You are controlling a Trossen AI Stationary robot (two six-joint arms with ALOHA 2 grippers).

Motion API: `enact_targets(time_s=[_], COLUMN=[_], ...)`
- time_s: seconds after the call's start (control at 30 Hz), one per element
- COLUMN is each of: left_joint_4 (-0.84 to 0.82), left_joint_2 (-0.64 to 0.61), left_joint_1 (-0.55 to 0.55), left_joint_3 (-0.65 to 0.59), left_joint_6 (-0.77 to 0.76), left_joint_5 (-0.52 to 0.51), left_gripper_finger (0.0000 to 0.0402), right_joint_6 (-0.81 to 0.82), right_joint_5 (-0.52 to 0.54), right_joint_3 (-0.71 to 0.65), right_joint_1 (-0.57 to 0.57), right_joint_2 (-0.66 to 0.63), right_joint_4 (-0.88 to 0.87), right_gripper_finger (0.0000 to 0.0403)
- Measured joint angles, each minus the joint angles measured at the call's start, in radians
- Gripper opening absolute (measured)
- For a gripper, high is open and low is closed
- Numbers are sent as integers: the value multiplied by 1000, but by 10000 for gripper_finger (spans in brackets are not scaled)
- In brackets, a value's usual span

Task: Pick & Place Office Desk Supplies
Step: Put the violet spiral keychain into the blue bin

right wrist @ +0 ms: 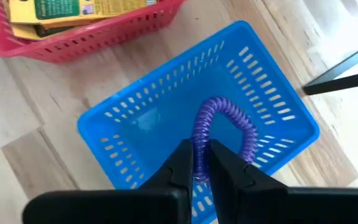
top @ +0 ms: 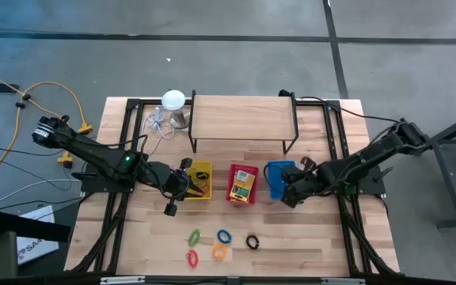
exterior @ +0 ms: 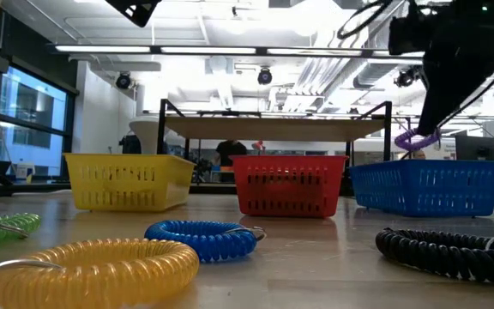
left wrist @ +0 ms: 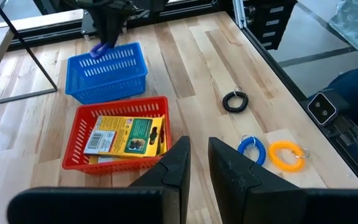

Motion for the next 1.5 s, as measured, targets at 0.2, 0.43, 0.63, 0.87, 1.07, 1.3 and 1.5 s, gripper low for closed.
enact_targets(time_s=[0.2,0.43,0.63,0.87,1.07,1.3,1.5], left_joint_4=[0,0,0,0,0,0,0], left_joint_2=[0,0,0,0,0,0,0], left_joint_1=[0,0,0,0,0,0,0], left_joint_3=[0,0,0,0,0,0,0], left_joint_6=[0,0,0,0,0,0,0], left_joint_5=[0,0,0,0,0,0,0], left_gripper_finger=[54,54,54,54,54,54,54], right_joint_6=[0,-5,0,3,3,4,4], right_joint_5=[0,3,8,3,-36,-51,-51], right_joint_3=[-56,-60,-60,-60,-60,-60,-60], right_joint_1=[-18,-18,-15,-15,-15,-15,-15], right_joint_2=[-23,-23,9,89,148,176,175], right_joint_4=[39,62,67,112,151,163,170], right_gripper_finger=[23,23,23,23,23,23,23])
